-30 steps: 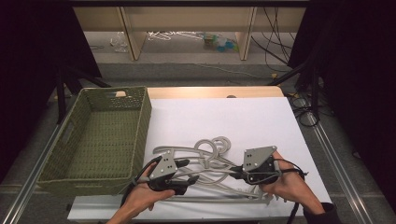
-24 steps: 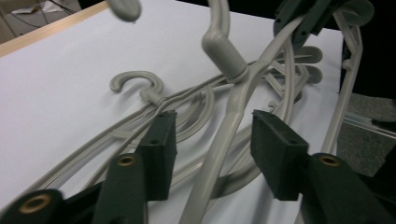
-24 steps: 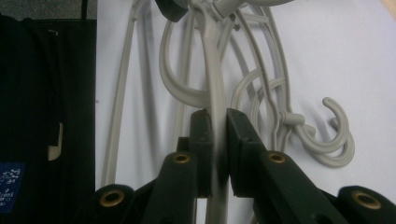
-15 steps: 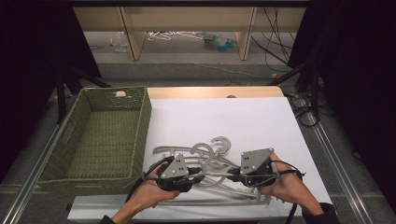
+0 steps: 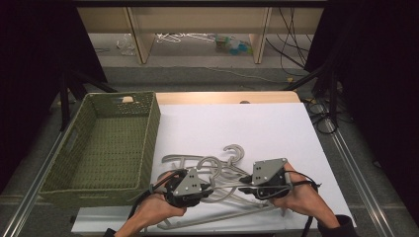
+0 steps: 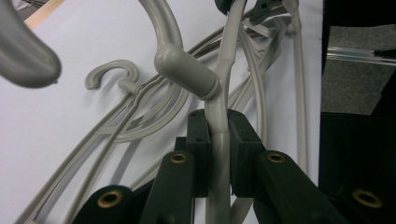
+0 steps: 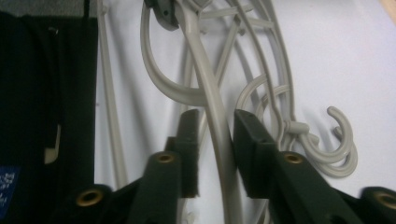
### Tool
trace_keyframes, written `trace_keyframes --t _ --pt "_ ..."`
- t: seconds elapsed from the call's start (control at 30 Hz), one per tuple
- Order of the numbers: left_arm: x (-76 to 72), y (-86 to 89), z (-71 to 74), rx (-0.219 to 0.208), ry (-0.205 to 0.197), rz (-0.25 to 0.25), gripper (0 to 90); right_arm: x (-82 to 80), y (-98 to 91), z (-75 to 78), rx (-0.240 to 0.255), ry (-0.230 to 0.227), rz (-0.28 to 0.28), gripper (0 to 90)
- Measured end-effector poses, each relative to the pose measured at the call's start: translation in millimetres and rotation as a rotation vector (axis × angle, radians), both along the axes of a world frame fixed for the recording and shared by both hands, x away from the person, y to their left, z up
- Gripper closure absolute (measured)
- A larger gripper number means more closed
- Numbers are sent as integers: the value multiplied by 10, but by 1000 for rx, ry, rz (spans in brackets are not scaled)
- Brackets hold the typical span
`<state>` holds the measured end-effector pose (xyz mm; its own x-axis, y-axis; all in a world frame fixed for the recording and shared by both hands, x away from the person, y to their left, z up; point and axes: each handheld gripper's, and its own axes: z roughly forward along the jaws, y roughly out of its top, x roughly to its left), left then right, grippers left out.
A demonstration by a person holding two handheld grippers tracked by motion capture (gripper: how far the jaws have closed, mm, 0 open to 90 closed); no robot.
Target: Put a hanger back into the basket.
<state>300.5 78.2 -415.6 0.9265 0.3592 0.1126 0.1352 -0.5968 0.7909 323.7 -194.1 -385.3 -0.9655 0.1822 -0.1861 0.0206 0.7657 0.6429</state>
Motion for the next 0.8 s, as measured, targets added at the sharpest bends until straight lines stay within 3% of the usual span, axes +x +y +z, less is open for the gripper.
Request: trace_keyframes --t 0.1,0.13,0.37,0.47,0.67,0.8 --pt "23 68 42 6 14 34 805 13 -8 33 40 -7 -55 540" --pt "25 90 61 1 20 45 805 17 -26 73 92 -10 -110 463" --pt "50 297 218 10 40 125 805 32 -113 168 218 -10 -214 357" --pt "67 370 257 1 47 160 805 31 -113 167 243 -21 -249 336" --pt "101 515 367 -46 25 208 805 29 -136 158 261 -26 -284 300" --pt "111 576 437 -61 20 222 804 -1 -158 149 275 -34 -304 285"
